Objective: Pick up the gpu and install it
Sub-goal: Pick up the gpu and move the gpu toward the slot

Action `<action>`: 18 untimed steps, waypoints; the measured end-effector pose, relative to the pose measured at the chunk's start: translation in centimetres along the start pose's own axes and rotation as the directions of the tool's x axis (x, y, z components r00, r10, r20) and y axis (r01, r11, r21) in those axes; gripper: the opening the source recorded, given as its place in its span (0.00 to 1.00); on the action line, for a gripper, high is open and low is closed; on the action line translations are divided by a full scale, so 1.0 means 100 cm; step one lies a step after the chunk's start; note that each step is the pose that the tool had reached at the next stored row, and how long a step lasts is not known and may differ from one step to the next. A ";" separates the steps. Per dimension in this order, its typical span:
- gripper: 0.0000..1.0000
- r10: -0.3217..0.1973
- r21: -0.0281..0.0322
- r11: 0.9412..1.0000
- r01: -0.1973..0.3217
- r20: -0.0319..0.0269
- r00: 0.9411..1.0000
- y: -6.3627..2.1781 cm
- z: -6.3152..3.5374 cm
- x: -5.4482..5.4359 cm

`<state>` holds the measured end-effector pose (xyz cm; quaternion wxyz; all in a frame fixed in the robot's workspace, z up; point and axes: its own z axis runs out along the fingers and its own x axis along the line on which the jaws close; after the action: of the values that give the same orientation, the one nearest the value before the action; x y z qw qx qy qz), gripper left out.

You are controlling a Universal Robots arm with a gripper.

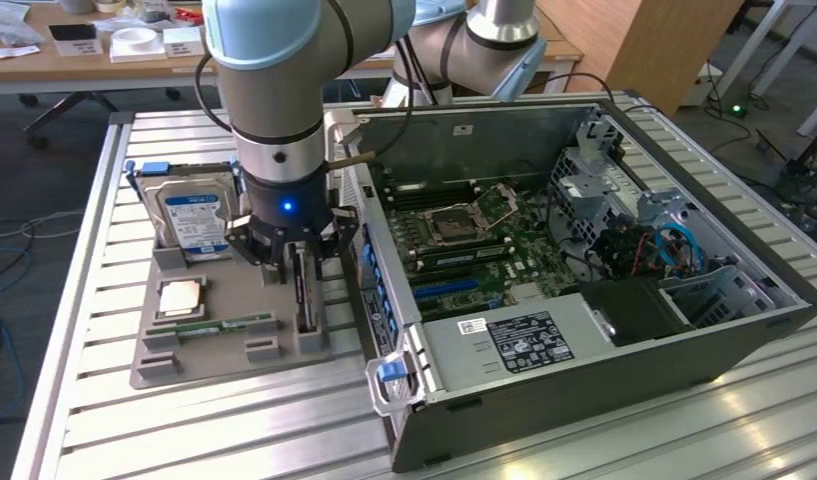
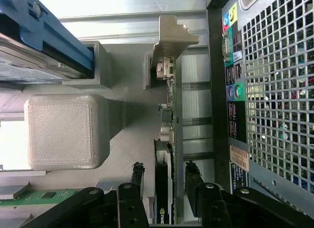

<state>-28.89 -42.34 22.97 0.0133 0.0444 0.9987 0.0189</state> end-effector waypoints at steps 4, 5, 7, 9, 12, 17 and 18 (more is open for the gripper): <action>0.47 0.000 0.000 1.000 0.000 0.000 1.000 0.0000 0.0004 0.000; 0.47 0.000 0.000 1.000 0.000 0.000 1.000 0.0000 0.0004 0.000; 0.47 0.000 0.000 1.000 0.000 0.000 1.000 0.0000 0.0003 0.000; 0.47 0.000 0.000 1.000 0.000 0.000 1.000 0.0000 0.0002 0.000; 0.47 0.000 0.000 1.000 0.000 0.000 1.000 0.0000 0.0003 0.000; 0.47 0.000 0.000 1.000 0.000 0.000 1.000 0.0000 0.0003 0.000; 0.46 0.000 0.000 1.000 0.000 0.000 1.000 0.0000 0.0003 0.000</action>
<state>-28.93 -42.34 22.94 0.0134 0.0444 0.9987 0.0190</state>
